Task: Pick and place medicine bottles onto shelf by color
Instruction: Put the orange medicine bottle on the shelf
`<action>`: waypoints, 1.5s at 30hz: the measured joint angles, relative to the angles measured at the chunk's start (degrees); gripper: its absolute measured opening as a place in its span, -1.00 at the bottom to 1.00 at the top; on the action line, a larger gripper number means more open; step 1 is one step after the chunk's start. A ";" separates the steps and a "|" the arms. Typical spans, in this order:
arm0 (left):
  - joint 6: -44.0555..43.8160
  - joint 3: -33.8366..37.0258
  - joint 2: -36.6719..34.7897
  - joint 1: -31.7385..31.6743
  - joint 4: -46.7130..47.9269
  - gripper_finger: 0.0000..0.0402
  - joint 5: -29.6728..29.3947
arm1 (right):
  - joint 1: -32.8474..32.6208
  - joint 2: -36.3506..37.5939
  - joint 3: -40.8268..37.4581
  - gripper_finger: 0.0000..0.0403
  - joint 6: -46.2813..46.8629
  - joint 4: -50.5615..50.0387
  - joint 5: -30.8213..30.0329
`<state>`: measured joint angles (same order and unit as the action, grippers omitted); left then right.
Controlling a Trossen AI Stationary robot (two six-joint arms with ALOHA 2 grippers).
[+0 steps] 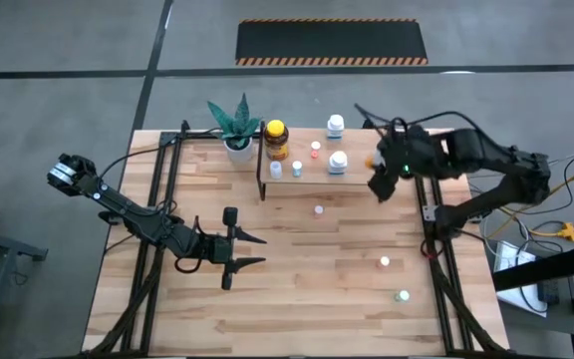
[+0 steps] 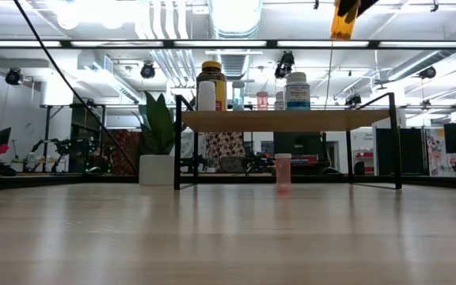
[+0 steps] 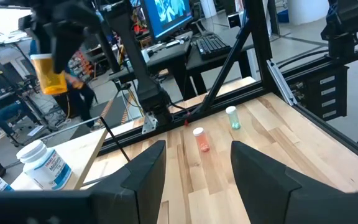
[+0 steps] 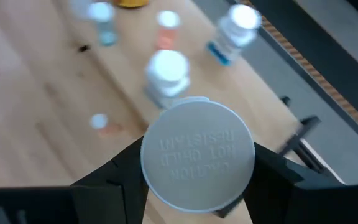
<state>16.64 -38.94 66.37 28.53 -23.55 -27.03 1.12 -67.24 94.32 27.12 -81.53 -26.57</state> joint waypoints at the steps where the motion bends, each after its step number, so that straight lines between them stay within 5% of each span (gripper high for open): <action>1: 0.01 0.00 0.00 0.00 0.00 -0.18 0.00 | 1.73 0.02 0.00 -0.04 -0.16 -0.42 0.02; 16: 0.07 0.04 0.00 -0.02 0.01 -0.18 0.00 | 28.29 -5.85 -0.51 -0.04 -16.70 9.00 16.97; 22: 0.07 0.04 0.00 -0.02 0.00 -0.18 0.00 | 35.91 -10.46 -1.91 -0.04 -20.35 10.12 19.48; 45: 0.17 0.04 0.00 0.02 0.03 -0.18 0.00 | 39.56 -16.06 -4.91 -0.04 -17.05 14.58 19.08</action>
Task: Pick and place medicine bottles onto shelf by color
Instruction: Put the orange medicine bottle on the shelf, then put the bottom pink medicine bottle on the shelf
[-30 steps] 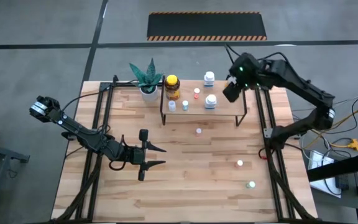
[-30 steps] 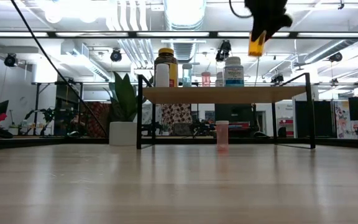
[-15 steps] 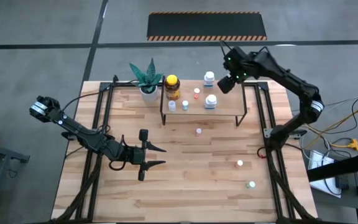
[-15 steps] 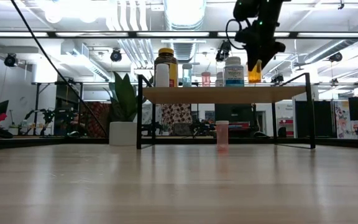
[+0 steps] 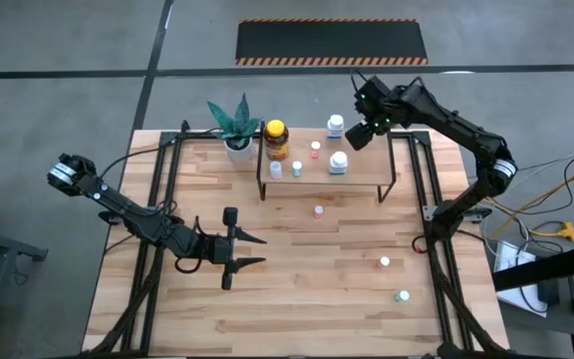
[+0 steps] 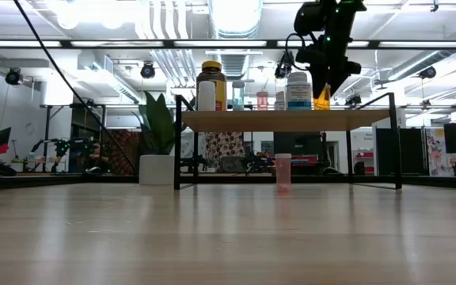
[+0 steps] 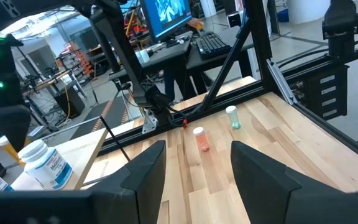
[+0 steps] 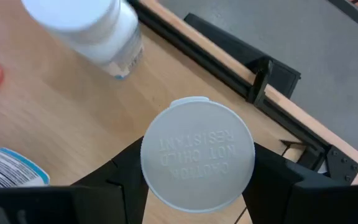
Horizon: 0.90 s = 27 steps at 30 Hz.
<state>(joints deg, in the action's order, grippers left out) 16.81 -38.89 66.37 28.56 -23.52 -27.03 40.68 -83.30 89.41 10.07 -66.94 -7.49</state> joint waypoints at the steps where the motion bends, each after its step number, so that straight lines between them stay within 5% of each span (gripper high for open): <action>1: 0.01 0.00 0.00 0.00 -0.01 -0.18 0.00 | 0.18 0.11 -0.63 -0.04 -0.02 0.06 0.00; 11: 0.01 0.00 0.00 -0.02 0.00 -0.18 0.00 | 0.95 0.41 -5.23 0.00 -1.50 1.20 0.49; 27: -2.68 0.00 0.00 -0.04 -2.60 -0.18 0.00 | 0.14 6.12 -5.58 0.45 -2.60 2.71 -0.04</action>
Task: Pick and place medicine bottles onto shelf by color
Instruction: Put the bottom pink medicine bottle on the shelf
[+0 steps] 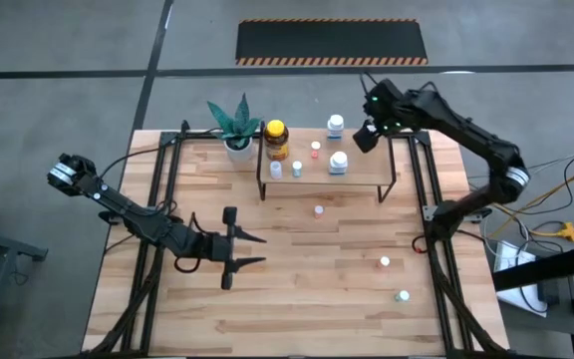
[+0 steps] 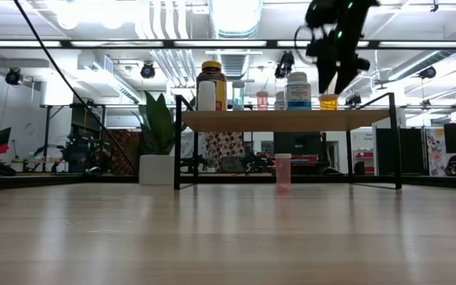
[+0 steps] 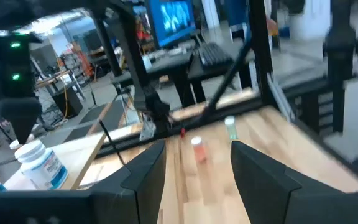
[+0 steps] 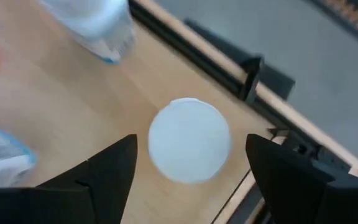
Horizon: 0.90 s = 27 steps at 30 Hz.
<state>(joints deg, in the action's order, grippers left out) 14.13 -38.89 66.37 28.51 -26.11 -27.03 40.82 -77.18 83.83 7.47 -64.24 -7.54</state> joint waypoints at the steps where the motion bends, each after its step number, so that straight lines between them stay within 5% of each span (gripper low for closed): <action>1: -0.28 0.00 0.00 0.00 -1.29 -0.18 0.00 | -0.70 1.69 -0.48 0.44 0.02 0.88 -0.11; 15: -1.79 0.06 3.49 0.00 -20.68 -0.18 -0.02 | -24.27 32.58 -27.44 0.21 2.52 25.12 -0.41; 27: -1.86 -0.59 8.97 0.00 -29.82 -0.18 -0.54 | -35.71 40.67 -40.99 0.08 4.12 33.73 -4.14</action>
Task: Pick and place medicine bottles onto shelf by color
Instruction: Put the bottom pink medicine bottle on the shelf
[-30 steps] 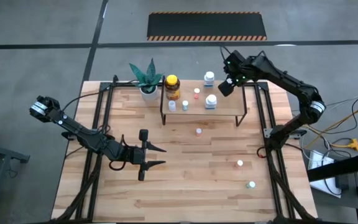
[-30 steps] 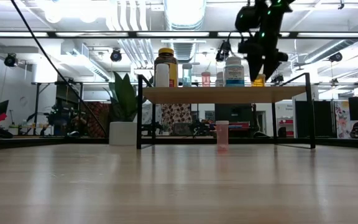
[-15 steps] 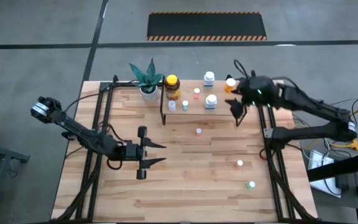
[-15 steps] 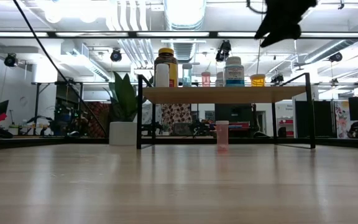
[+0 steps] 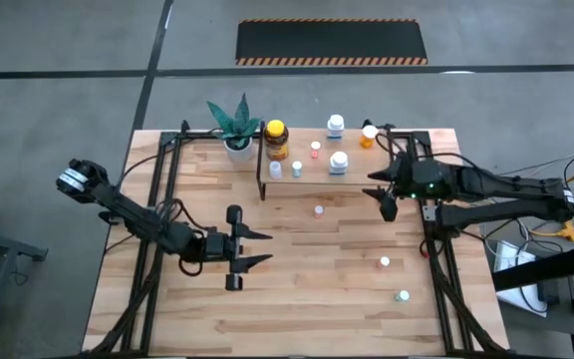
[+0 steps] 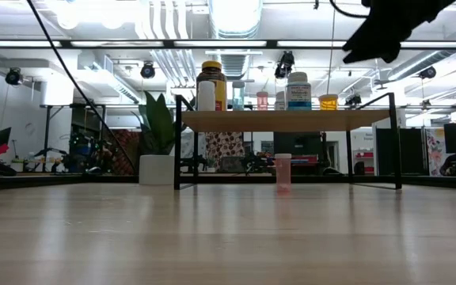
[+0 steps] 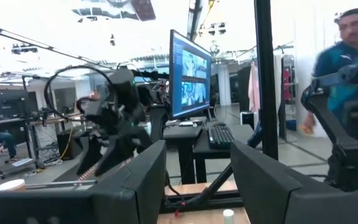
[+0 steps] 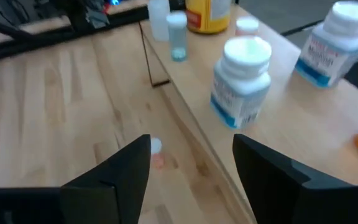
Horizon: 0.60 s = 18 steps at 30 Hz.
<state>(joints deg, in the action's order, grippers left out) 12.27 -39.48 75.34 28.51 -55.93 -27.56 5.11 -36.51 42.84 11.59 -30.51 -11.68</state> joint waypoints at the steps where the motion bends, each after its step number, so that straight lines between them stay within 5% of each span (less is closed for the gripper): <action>1: -0.02 -0.02 0.38 0.00 -0.92 -0.18 -0.05 | -0.49 -0.08 -0.45 0.07 0.18 -0.02 -0.55; 18: -4.48 -0.04 4.03 0.02 -3.59 -0.18 -0.21 | -6.48 -4.24 -2.70 0.03 1.52 6.61 -0.82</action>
<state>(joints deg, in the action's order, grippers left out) 7.79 -39.53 79.37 28.53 -59.52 -27.77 -1.36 -40.75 40.14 13.10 -23.90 -12.49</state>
